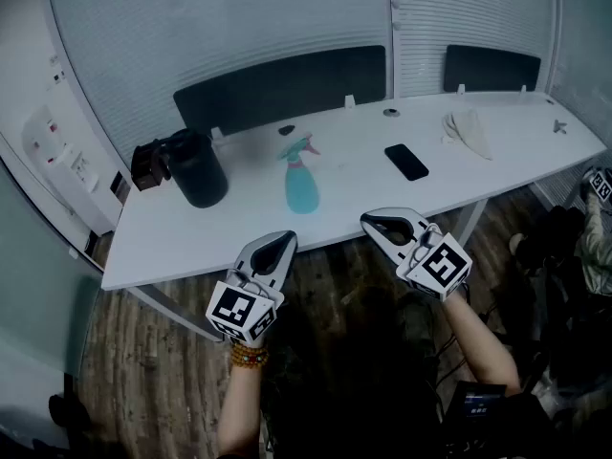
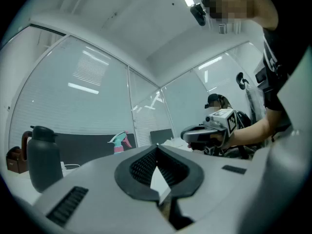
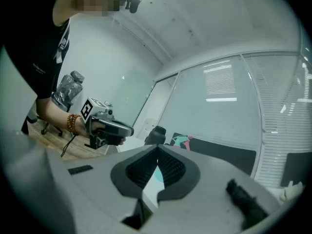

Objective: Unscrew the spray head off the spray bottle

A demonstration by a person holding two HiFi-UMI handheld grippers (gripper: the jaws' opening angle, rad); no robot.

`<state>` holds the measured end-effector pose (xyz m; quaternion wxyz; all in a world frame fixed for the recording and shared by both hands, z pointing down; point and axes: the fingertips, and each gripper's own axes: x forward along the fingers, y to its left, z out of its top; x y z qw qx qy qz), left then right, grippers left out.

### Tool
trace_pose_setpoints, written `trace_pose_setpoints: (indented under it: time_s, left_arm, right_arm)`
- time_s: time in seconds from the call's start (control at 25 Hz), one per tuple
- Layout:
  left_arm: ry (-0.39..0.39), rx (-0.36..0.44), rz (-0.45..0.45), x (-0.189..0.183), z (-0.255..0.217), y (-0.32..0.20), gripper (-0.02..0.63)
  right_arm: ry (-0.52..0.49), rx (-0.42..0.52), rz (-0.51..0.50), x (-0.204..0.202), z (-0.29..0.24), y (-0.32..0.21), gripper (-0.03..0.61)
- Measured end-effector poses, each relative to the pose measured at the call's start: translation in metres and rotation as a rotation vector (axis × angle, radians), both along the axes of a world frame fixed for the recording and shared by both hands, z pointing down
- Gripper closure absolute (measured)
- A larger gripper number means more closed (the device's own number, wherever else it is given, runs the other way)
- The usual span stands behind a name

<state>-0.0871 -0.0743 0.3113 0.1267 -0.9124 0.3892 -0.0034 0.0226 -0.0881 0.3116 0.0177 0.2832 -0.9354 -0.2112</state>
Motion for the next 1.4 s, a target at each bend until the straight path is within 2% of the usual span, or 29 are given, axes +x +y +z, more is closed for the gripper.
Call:
trace_pose_setpoints:
  time_s: [0.12,0.28,0.44,0.56,0.68,0.8,0.96,1.12,1.28,1.4]
  left_arm:
    - [0.011,-0.04,0.032,-0.006,0.002,-0.017,0.611]
    - [-0.037,-0.08,0.082,-0.007,0.006,-0.048,0.609]
    - [-0.046,-0.109,0.106,-0.015,0.004,-0.072,0.609]
    - [-0.097,-0.119,0.117,-0.023,0.003,-0.09,0.606]
    - [-0.132,-0.178,0.144,-0.03,0.014,-0.108,0.553]
    - [-0.142,-0.276,0.214,-0.031,0.03,-0.122,0.441]
    - [-0.117,-0.365,0.254,-0.034,0.042,-0.146,0.38]
    - [-0.126,-0.414,0.325,-0.027,0.049,-0.161,0.311]
    - [-0.195,-0.448,0.371,-0.018,0.051,-0.174,0.291]
    - [-0.258,-0.481,0.381,-0.017,0.058,-0.189,0.291]
  right_arm:
    - [-0.006,-0.013,0.0,-0.007,0.0,-0.017,0.578]
    - [-0.009,-0.017,-0.022,-0.019,-0.005,-0.048,0.578]
    - [-0.007,-0.044,-0.056,-0.03,-0.009,-0.075,0.578]
    - [0.01,-0.06,-0.082,-0.036,-0.011,-0.094,0.577]
    - [0.022,-0.067,-0.098,-0.042,-0.009,-0.106,0.577]
    - [0.04,-0.082,-0.129,-0.05,-0.003,-0.113,0.577]
    - [0.057,-0.086,-0.176,-0.057,-0.006,-0.122,0.577]
    - [0.069,-0.1,-0.25,-0.063,-0.021,-0.125,0.577]
    - [0.106,-0.085,-0.296,-0.067,-0.029,-0.131,0.577]
    - [0.105,-0.043,-0.288,-0.066,-0.038,-0.137,0.575]
